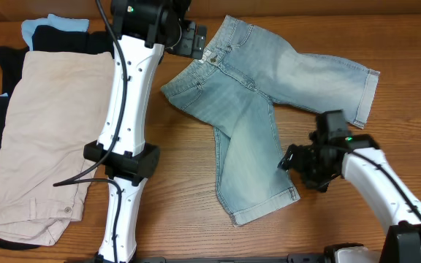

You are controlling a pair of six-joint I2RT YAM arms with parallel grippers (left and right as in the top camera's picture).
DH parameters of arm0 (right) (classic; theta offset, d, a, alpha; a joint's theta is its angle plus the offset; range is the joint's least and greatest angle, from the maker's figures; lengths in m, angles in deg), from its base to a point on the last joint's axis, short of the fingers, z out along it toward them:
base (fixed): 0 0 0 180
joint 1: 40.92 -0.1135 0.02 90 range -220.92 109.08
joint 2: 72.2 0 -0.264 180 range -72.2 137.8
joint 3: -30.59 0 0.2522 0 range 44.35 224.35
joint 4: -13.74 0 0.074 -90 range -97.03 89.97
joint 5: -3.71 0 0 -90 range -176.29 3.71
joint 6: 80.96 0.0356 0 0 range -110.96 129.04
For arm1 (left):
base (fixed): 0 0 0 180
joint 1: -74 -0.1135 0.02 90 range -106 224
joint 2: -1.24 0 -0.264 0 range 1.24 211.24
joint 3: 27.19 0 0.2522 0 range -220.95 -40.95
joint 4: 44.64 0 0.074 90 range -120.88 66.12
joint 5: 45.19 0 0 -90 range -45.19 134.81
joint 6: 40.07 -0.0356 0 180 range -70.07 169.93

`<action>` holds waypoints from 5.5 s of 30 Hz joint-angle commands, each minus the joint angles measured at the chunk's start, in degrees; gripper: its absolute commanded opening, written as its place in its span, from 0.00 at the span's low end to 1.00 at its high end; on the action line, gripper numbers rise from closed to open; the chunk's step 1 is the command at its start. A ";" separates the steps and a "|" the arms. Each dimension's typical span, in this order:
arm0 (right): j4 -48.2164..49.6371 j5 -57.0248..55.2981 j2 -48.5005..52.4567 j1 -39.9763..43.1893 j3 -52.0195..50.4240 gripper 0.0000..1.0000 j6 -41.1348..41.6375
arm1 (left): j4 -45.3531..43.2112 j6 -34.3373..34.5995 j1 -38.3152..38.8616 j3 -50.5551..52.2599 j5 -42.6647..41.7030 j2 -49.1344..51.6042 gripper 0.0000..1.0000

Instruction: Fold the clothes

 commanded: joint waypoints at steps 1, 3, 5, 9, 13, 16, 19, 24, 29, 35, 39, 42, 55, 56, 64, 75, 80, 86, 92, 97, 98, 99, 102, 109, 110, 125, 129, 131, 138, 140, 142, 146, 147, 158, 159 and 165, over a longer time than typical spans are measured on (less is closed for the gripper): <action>1.68 -3.30 -0.09 -2.34 -3.04 0.82 8.46 | 0.20 0.61 0.37 -0.02 -0.52 0.52 1.00; 2.34 -3.50 -0.09 -2.67 -4.39 0.82 9.44 | -0.07 0.59 0.37 -0.02 -0.50 0.52 1.00; 2.58 -4.83 -0.11 -2.67 -5.75 0.80 11.50 | -0.55 0.59 0.37 -0.02 -0.50 0.52 1.00; 2.93 -7.45 -0.11 -2.67 -7.52 0.64 13.75 | -0.68 0.59 0.37 -0.02 -0.50 0.52 1.00; 3.23 -7.54 -0.11 -2.67 -7.89 0.19 13.75 | -0.70 0.59 0.37 -0.02 -0.50 0.52 1.00; 3.43 -7.72 -0.13 -2.62 -7.85 0.04 13.68 | -0.74 0.59 0.37 -0.02 -0.50 0.52 1.00; 3.37 -9.68 -0.17 -0.87 -6.91 0.04 13.70 | -0.74 0.59 0.37 -0.02 -0.50 0.52 1.00; 3.61 -12.37 -0.17 6.38 -2.49 0.04 10.10 | -0.79 0.02 0.37 -0.02 -0.26 0.52 1.00; 6.95 -15.45 -0.15 18.10 1.16 0.04 4.72 | -0.81 -0.37 0.33 -0.02 0.00 0.52 1.00; 16.65 -15.67 0.48 29.03 1.14 0.04 -1.03 | -0.90 -1.20 0.26 -0.02 0.63 0.52 1.00; 23.30 -16.13 2.47 32.39 1.14 0.04 -1.77 | -0.90 -1.20 0.26 -0.02 1.27 0.61 1.00; 26.05 -17.27 3.96 33.75 1.14 0.04 -1.53 | -0.61 -1.49 0.20 0.00 1.51 0.74 1.00; 14.53 -0.20 1.95 35.30 11.34 1.00 -10.34 | -11.41 -23.17 0.63 10.58 -13.92 0.83 1.00; 12.79 0.31 1.57 35.06 13.00 1.00 -11.08 | -14.32 -24.11 0.85 13.16 -14.53 0.83 1.00; 5.73 0.50 -0.28 34.03 18.71 1.00 -13.75 | -36.98 -31.54 4.57 34.21 -15.30 0.83 1.00; 4.59 0.48 -0.26 34.03 18.69 1.00 -13.75 | -57.11 -33.83 9.46 54.07 -3.69 0.83 1.00; 4.57 0.50 -0.26 34.03 18.69 1.00 -13.75 | -58.73 -28.11 8.11 60.61 0.22 0.83 1.00; 4.15 0.52 -0.26 34.03 18.69 1.00 -13.73 | -57.72 -21.09 4.68 66.58 0.20 0.85 1.00; 3.87 0.52 -0.26 33.18 18.69 1.00 -13.73 | -47.23 -10.32 0.59 68.76 0.17 0.85 1.00; 3.93 0.50 -0.26 31.12 18.69 1.00 -13.75 | -35.10 -2.54 -2.93 68.87 -0.48 0.85 1.00; 3.96 0.48 -0.26 30.56 18.69 1.00 -13.75 | -33.07 -1.81 -3.52 68.87 -0.76 0.85 1.00; 3.96 0.48 -0.26 30.05 18.69 1.00 -13.75 | -30.62 -1.53 -4.17 68.87 -1.46 0.85 1.00; 4.15 0.46 -0.15 28.09 18.69 1.00 -13.75 | -24.37 -0.72 -6.03 68.87 -3.13 0.83 1.00; 3.82 3.65 -0.68 27.56 20.72 1.00 -13.70 | -17.55 0.94 -8.33 61.33 -6.03 -0.94 1.00; 2.82 3.96 -1.11 27.56 21.86 1.00 -13.73 | -15.82 0.68 -8.35 58.95 -6.01 -1.60 1.00; -26.88 -1.97 -21.16 27.56 41.77 1.00 -12.22 | 0.33 8.74 -7.82 32.39 -6.69 -30.73 1.00; -33.38 -1.97 -26.03 27.56 41.53 1.00 -11.98 | 0.33 11.21 -6.49 36.26 -5.99 -41.53 1.00; -36.89 -2.67 -27.61 27.56 40.85 1.00 -11.96 | 0.33 12.81 -4.87 40.94 -5.42 -46.90 1.00; -40.04 -4.46 -28.04 27.56 35.17 1.00 -11.96 | -0.24 39.36 -1.11 73.44 9.77 -64.63 1.00; -37.99 -2.82 -27.80 27.56 32.37 1.00 -11.98 | -1.60 50.05 -1.16 83.54 12.66 -68.26 1.00; -35.91 -0.48 -27.30 27.56 29.83 1.00 -12.00 | -4.76 60.61 -1.16 92.61 15.19 -70.58 1.00; -32.44 1.53 -25.88 27.56 25.99 1.00 -12.00 | -17.64 69.57 -1.16 108.00 16.79 -71.01 1.00; -31.52 1.57 -25.33 27.56 25.07 1.00 -11.91 | -23.32 69.48 -1.18 111.97 16.39 -70.34 1.00; -28.37 1.53 -19.41 27.56 22.88 0.95 -10.27 | -51.82 55.60 -3.10 121.59 2.27 -55.56 0.84; -28.26 1.53 -19.06 27.56 22.86 0.94 -10.27 | -51.89 55.01 -3.65 121.59 2.01 -54.18 0.79; -28.22 1.53 -17.03 27.54 22.86 0.91 -10.29 | -51.76 54.90 -7.87 121.59 -4.15 -48.02 0.75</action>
